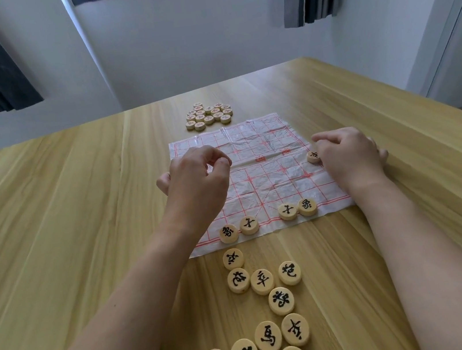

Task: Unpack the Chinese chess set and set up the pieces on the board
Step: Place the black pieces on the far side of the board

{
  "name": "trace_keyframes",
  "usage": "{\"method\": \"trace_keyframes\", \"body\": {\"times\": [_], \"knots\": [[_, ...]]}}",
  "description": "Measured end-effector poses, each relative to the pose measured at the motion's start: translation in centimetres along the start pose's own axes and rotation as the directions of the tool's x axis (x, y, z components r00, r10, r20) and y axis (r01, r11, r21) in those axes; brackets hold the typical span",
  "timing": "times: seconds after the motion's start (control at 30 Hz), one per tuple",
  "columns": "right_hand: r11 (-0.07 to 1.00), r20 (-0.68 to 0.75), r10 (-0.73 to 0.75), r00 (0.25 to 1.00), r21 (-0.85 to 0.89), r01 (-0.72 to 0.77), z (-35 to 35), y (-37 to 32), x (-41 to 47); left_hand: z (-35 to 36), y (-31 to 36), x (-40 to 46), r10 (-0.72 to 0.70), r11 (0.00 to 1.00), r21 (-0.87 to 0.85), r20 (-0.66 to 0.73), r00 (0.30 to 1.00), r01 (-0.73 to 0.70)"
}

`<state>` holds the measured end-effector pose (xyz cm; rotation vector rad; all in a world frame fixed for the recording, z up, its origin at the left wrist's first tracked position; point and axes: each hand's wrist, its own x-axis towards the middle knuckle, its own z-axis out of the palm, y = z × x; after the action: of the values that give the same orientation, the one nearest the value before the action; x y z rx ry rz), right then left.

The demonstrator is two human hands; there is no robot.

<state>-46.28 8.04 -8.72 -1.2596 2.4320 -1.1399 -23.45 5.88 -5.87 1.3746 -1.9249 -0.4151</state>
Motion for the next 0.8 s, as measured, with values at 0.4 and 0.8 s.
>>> {"method": "trace_keyframes", "body": {"times": [0.4,0.8], "knots": [[0.994,-0.161,-0.095,0.982,0.033,0.101,-0.2,-1.9,-1.8,-0.5,0.0,-1.4,0.006,1.0,-0.01,-0.012,1.0,-0.007],[0.809,-0.06,-0.578,0.813,0.086,0.582,-1.0,-5.1,-13.2,-4.8,-1.6,-8.7,0.043,0.998,-0.036,-0.041,0.998,-0.044]]}}
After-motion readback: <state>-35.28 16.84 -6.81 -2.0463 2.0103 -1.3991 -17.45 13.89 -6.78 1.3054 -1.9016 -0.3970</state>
